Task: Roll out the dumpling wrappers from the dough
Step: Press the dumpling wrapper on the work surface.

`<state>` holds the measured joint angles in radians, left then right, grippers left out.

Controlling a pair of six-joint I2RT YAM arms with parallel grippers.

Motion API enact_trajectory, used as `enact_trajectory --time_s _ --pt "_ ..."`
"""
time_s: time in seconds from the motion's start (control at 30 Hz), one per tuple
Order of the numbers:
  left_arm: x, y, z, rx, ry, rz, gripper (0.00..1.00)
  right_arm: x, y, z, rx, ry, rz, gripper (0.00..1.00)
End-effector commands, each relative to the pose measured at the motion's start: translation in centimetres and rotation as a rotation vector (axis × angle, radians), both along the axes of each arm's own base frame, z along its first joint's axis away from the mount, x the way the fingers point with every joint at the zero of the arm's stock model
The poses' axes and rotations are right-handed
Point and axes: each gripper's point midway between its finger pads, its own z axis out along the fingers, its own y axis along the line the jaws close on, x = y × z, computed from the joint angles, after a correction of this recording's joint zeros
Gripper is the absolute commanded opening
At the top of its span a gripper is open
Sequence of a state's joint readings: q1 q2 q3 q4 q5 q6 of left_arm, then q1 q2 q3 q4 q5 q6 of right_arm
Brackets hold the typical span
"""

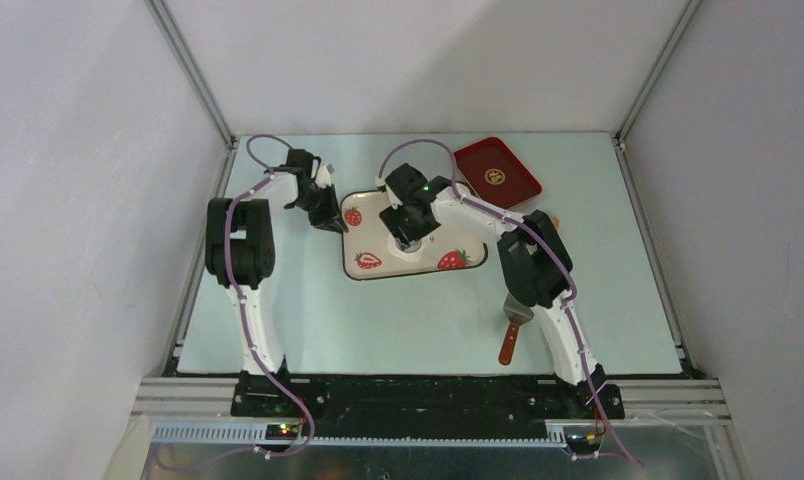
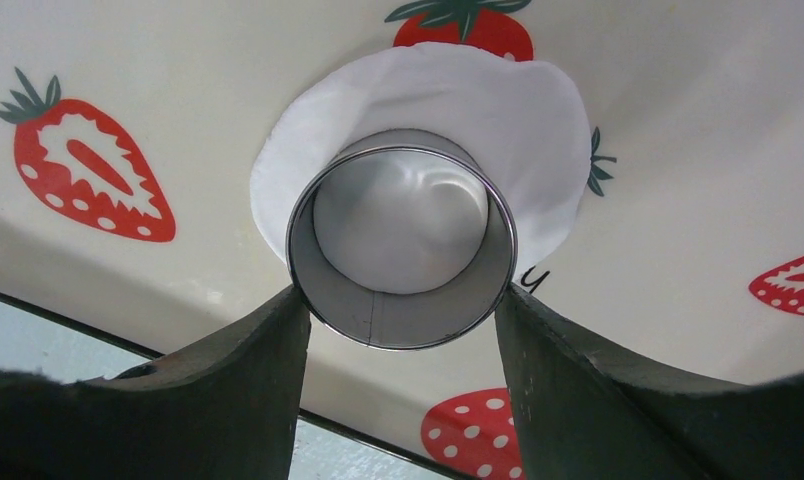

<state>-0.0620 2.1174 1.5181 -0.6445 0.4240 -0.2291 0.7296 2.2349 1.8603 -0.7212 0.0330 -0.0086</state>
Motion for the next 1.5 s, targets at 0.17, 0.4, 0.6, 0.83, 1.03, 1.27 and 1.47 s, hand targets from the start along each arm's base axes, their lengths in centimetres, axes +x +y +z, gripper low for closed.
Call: enact_trajectory --time_s 0.17,0.4,0.6,0.83,1.03,1.27,1.47 --pt "-0.8 0.0 -0.7 0.066 0.000 -0.031 0.00 1.4 -0.7 -3.2 -0.006 0.043 -0.167 0.00" --pt "-0.8 -0.1 -0.7 0.068 -0.002 -0.036 0.00 1.4 -0.2 -3.7 -0.008 0.056 -0.176 0.00" --pt "-0.7 0.0 -0.8 0.074 -0.004 -0.035 0.00 1.2 -0.5 -3.9 -0.024 0.069 -0.129 0.00" --pt "-0.6 0.0 -0.7 0.077 -0.007 -0.033 0.00 0.7 -2.1 -2.8 -0.056 0.080 -0.015 0.00" --pt "-0.6 0.1 -0.7 0.079 -0.006 -0.033 0.00 -1.1 -1.8 -3.2 -0.071 0.110 0.087 0.00" --pt "-0.6 0.1 -0.7 0.082 -0.007 -0.032 0.00 -2.0 -1.8 -3.4 -0.093 0.149 0.149 0.00" --pt "-0.6 0.2 -0.7 0.083 -0.007 -0.029 0.00 -2.9 -2.1 -2.6 -0.092 0.172 0.200 0.00"
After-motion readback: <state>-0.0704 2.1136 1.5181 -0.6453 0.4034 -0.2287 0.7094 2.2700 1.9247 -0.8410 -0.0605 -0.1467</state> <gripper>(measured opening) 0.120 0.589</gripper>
